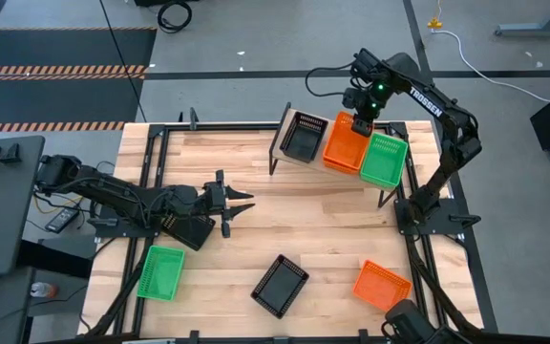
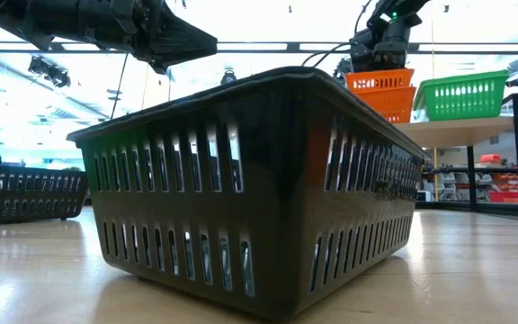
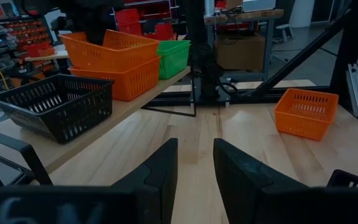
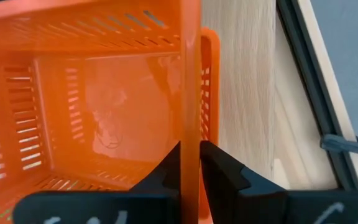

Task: Stack baskets on shelf by color
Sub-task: Stack the top orange bin on top of the orange bin on the shelf, then stack the top black bin on top of the black bin on the shelf

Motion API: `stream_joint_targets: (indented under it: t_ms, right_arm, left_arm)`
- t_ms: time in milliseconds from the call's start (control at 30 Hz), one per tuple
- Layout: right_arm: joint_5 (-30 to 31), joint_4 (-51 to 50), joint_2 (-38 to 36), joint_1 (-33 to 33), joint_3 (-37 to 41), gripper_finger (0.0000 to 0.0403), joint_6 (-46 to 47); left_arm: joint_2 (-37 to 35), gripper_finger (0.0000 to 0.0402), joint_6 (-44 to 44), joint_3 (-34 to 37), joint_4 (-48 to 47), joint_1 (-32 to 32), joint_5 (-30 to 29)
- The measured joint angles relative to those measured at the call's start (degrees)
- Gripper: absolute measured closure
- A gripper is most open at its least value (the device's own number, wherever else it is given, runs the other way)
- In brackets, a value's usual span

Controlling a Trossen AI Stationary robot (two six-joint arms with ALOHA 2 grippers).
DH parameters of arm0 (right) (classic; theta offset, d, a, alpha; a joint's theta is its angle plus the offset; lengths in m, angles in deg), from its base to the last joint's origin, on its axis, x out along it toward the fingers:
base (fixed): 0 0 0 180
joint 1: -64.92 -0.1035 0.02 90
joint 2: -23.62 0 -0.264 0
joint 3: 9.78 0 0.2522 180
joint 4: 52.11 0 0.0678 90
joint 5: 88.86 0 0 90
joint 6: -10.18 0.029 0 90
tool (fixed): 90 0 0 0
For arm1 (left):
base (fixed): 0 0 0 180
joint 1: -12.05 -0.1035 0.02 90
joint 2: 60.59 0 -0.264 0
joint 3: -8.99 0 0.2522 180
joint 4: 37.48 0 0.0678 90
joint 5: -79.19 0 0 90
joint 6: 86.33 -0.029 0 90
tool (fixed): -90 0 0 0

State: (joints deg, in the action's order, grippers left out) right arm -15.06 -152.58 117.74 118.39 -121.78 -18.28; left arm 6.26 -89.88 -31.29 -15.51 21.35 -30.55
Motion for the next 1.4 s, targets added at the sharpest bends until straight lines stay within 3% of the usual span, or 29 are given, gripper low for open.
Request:
stream_joint_targets:
  t_ms: [367,733,867,1200,1400]
  right_arm:
    - [2.9,0.6,0.0,0.0,0.0,0.0335,0.4]
    - [3.1,0.8,0.0,0.0,0.0,0.0198,1.4]
    - [7.0,1.5,0.0,0.0,0.0,0.0167,1.4]
    - [8.7,1.2,-0.5,-1.8,-0.7,0.0166,0.2]
    - [8.7,-1.2,-1.3,-5.1,-7.9,0.0174,1.2]
  left_arm:
    - [0.0,0.0292,0.0,0.0,0.0,0.0,0.0]
    - [0.0,0.0292,0.0,0.0,0.0,0.0,0.0]
    - [0.0,0.0292,0.0,0.0,0.0,0.0,0.0]
    - [0.0,0.0292,0.0,0.0,0.0,0.0,0.0]
    - [0.0,0.0292,2.5,0.0,-0.7,-0.2,-1.1]
